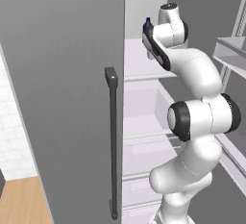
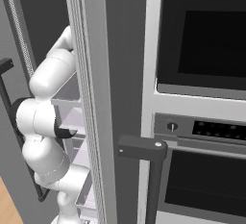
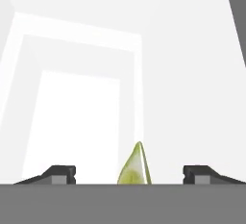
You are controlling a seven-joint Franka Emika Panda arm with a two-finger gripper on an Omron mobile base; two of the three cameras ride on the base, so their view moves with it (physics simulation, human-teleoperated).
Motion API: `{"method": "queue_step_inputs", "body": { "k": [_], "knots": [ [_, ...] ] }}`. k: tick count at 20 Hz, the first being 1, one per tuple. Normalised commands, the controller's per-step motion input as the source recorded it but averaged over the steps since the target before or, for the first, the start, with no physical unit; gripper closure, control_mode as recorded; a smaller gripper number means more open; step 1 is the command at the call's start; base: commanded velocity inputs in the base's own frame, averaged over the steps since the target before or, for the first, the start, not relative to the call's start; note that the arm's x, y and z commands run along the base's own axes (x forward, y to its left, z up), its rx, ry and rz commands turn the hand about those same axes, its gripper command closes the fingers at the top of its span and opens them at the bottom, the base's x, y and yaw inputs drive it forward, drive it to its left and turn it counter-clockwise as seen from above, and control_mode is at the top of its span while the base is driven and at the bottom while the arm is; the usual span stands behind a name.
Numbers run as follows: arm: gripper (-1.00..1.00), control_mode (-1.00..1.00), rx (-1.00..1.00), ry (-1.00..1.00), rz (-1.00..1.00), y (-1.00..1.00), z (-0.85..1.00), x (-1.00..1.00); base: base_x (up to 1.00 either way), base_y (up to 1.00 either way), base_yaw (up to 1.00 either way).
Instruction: Grab a lemon wedge from the fridge and one ice cube from the ice bowl, and put them in the glass of lemonade.
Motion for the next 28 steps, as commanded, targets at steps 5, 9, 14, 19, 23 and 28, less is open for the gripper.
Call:
{"method": "queue_step_inputs", "body": {
  "k": [5, 9, 14, 19, 23, 28],
  "knots": [
    [-1.00, -1.00, 0.00, 0.00, 0.00, -0.13, -0.53, -0.44, 0.00, 0.00, 0.00],
    [-1.00, -1.00, 0.00, 0.00, 0.00, -0.27, -0.46, -0.29, 0.00, 0.00, 0.00],
    [-1.00, -1.00, 0.00, 0.02, 0.00, -0.21, -0.53, -0.05, 0.00, 0.00, 0.00],
    [-1.00, -1.00, 0.02, 0.05, 0.00, -0.17, -0.56, -0.30, 0.00, 0.00, 0.00],
    [-1.00, -1.00, 0.01, 0.06, 0.00, -0.19, -0.61, -0.41, 0.00, 0.00, 0.00],
    [1.00, -1.00, 0.00, 0.06, 0.00, -0.09, -0.70, -0.47, 0.00, 0.00, 0.00]
  ]
}}
